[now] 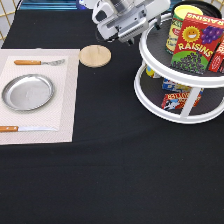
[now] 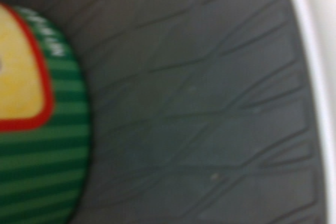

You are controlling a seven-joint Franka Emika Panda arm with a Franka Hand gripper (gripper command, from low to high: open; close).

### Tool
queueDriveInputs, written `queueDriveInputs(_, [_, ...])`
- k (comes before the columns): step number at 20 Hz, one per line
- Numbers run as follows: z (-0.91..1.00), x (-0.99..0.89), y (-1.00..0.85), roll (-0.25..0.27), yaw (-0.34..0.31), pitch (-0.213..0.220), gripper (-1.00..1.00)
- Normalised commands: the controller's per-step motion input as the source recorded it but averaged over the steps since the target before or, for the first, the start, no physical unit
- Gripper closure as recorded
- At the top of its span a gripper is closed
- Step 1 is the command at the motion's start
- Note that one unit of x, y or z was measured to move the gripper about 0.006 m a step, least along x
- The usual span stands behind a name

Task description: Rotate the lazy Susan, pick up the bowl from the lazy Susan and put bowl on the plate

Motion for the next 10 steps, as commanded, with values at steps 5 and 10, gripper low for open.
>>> queueDriveInputs(5, [0.01,0.5,0.05,-0.069,-0.001,0.0,-1.0])
queueDriveInputs(10, [0.02,0.55,0.02,-0.039,0.0,0.0,-1.0])
